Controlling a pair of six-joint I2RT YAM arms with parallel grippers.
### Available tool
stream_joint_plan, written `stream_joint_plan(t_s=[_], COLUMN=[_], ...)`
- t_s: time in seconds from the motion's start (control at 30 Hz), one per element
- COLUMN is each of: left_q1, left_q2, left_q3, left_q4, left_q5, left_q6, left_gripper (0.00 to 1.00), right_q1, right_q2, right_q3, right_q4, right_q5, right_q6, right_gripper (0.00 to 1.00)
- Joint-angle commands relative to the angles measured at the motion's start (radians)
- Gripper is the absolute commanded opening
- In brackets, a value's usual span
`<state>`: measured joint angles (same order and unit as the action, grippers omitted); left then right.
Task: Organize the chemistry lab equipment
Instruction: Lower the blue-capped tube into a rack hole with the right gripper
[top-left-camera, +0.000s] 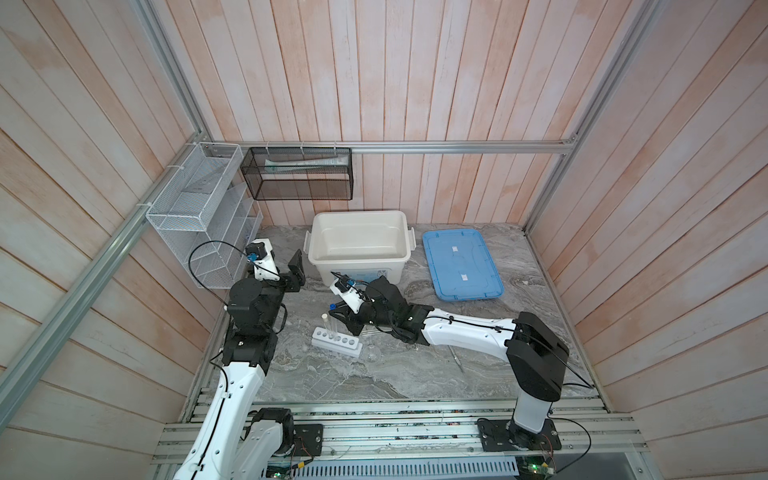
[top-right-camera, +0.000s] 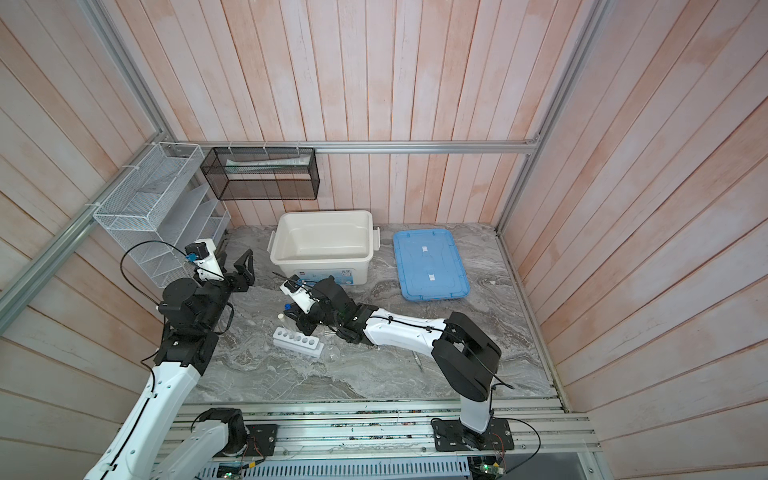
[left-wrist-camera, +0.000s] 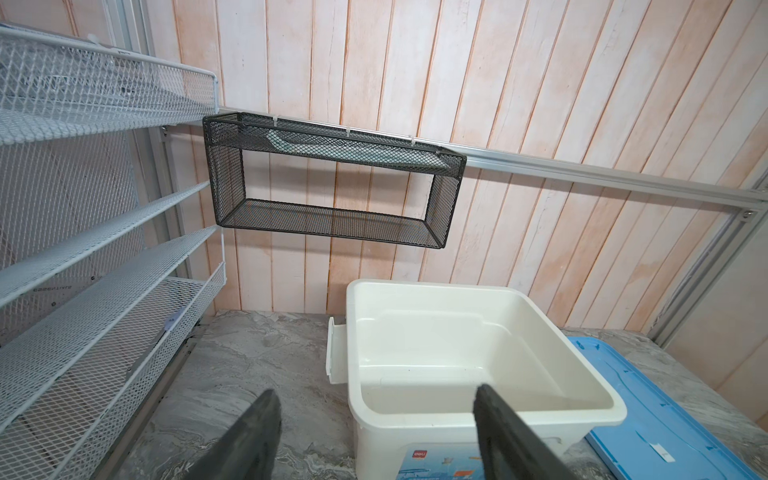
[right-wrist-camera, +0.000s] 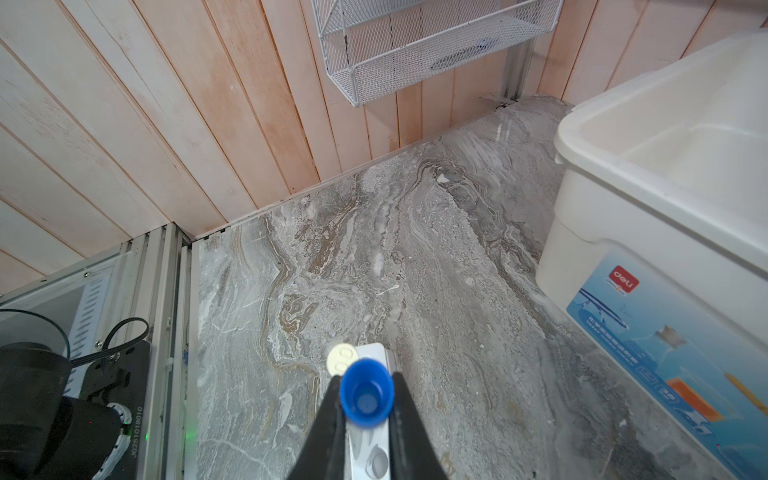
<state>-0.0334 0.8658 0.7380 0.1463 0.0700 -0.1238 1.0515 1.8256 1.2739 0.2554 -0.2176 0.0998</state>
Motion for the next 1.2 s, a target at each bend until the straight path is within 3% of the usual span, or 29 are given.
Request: stream_joint_plan(t_s=[0.0,1.17], left_q1=[0.004,0.004], left_q2=[-0.002,0.007], left_q3=[-0.015,-0.015], left_q4=[0.015,0.015], left_q5=[0.012,0.033], left_q6=[0.012,0.025], left_gripper=[0.75,0.75], right_q1=[0.008,0.021], right_q2=[0.021,0.049], right_q3=[-0.007,-0.031], right_q4=[0.006,-0.007], right_q5=[0.019,0.065], right_q6=[-0.015,-0.061], right_gripper=[0.07,0.07])
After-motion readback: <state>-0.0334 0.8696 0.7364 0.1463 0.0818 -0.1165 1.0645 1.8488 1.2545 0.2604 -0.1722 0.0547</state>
